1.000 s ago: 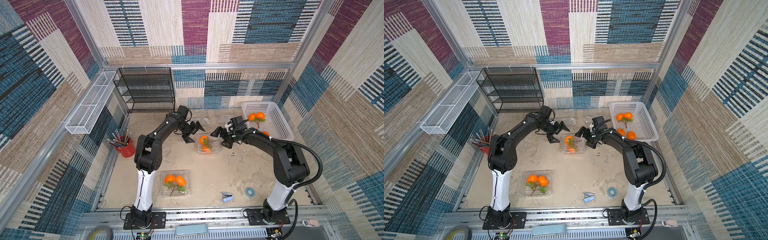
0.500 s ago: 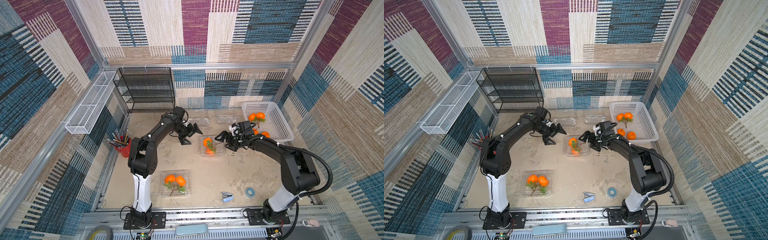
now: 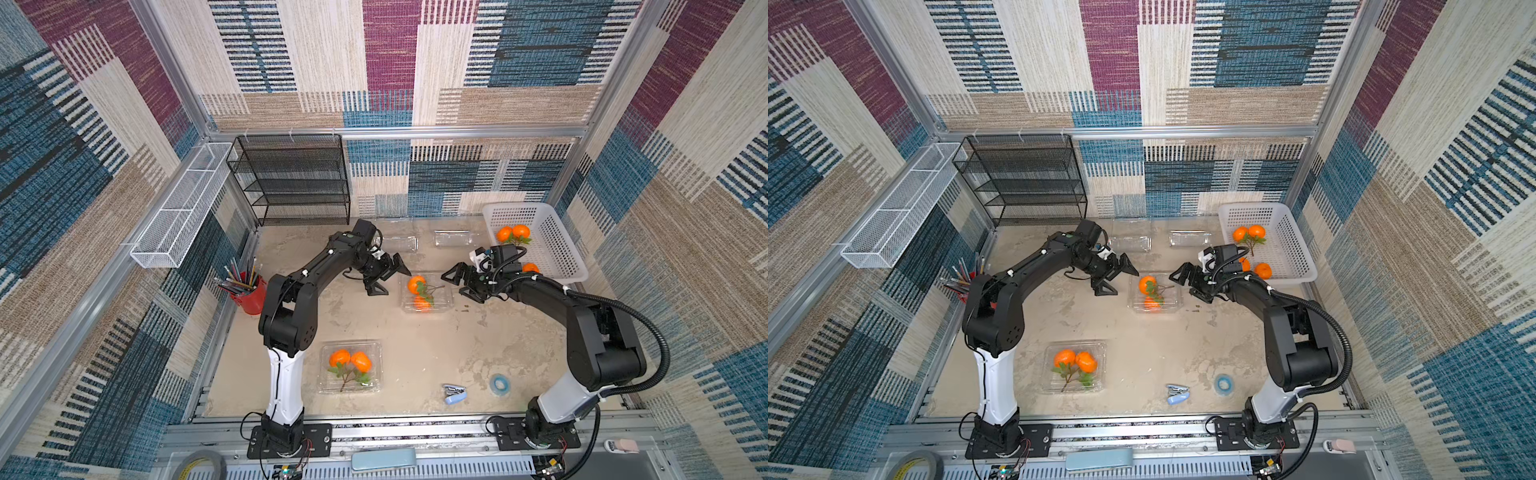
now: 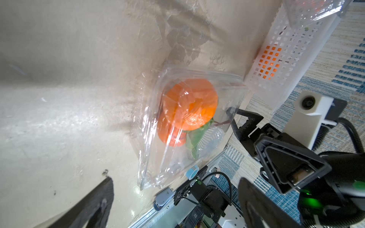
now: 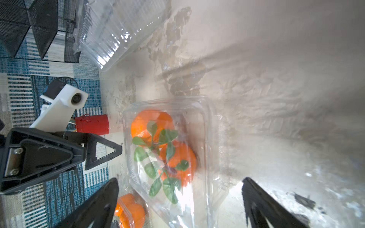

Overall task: Take oranges out of containers
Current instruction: Move the packing box to the center of the board, then open the packing box at the center of the board.

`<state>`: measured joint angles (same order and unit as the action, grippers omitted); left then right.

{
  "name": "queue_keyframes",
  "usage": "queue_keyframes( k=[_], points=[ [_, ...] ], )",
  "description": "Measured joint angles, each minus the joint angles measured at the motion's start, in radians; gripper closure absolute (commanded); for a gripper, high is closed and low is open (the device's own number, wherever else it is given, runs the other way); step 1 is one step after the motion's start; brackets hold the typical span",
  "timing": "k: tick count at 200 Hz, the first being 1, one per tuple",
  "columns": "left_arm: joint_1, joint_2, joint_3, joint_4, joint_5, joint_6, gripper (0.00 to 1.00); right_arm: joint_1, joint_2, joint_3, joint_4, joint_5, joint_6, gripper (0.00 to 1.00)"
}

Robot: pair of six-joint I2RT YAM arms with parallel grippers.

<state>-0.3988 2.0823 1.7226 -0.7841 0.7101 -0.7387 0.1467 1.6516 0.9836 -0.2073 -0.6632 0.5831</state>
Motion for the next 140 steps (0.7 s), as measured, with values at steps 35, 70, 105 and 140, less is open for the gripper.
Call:
queue_keyframes(
  k=[35, 70, 105, 140],
  points=[
    [-0.01, 0.024, 0.008, 0.019, 0.008, -0.003, 0.01, 0.0, 0.013, -0.003, 0.054, -0.064, 0.003, 0.01],
    [-0.017, 0.031, -0.001, 0.034, 0.023, -0.004, 0.01, 0.0, 0.019, -0.017, 0.099, -0.107, 0.008, 0.01],
    [-0.022, 0.031, -0.027, 0.052, 0.029, -0.019, 0.01, 0.0, 0.02, -0.038, 0.126, -0.135, 0.016, 0.01],
    [-0.023, 0.03, -0.048, 0.087, 0.038, -0.046, 0.01, 0.0, 0.012, -0.06, 0.16, -0.16, 0.032, 0.01]
  ],
)
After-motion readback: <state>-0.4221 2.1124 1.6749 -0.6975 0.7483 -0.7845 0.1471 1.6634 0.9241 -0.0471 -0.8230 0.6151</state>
